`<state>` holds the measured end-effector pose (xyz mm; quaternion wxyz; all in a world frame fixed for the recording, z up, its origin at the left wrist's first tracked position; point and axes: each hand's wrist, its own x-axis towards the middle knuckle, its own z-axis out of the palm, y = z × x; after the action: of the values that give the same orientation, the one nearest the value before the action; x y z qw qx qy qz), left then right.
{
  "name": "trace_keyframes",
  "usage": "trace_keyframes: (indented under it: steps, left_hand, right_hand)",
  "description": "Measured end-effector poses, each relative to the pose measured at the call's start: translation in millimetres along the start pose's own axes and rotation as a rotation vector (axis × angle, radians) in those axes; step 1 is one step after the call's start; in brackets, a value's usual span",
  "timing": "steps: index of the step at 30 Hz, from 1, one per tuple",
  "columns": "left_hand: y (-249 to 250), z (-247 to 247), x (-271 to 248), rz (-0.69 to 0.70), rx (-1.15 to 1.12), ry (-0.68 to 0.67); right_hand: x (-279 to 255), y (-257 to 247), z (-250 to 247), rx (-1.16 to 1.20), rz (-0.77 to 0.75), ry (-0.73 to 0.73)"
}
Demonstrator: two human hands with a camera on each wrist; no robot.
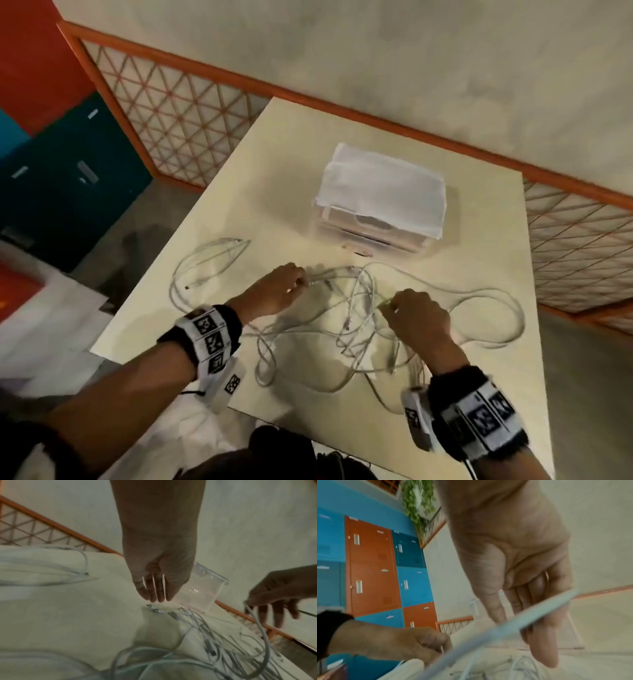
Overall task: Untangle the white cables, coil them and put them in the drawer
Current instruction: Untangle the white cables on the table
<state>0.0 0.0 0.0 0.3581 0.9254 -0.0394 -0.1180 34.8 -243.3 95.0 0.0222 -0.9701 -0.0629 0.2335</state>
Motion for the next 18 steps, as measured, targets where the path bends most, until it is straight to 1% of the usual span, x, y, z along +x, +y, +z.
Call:
trace_keyframes:
  steps: [2,3,5,7,8,10,13,16,18]
  left_hand:
    - [2,9,12,-0.041,0.146,0.035]
    - [5,13,18,-0.068,0.236,0.040]
    - [9,19,23,-0.157,0.361,0.026]
    - [5,22,25,-0.207,0.357,-0.005]
    - [4,21,26,-0.199,0.327,-0.022]
    - [6,16,28,-0.130,0.169,-0.001]
    - [33,-7,28,0.032,-0.111,0.091]
    - [68,-30,25,0.187,-0.246,0.138]
    - [86,-41,21,0.224,-0.318,0.200]
  right_hand:
    - [16,-6,1,0.110,-0.052,-0.050]
    - [23,-8,2,0.209,-0.091,-0.092]
    - [33,-16,3,0.369,-0.145,-0.169]
    - [37,-21,6,0.393,-0.200,-0.189]
    - [40,-23,7,0.387,-0.228,-0.178]
    - [43,-28,11,0.422,-0.277,-0.134]
    - [49,-34,15,0.536,-0.398,-0.029]
    - [51,-43,13,0.511,-0.462,0.057]
    - [53,-42,12,0.519,-0.452,0.112]
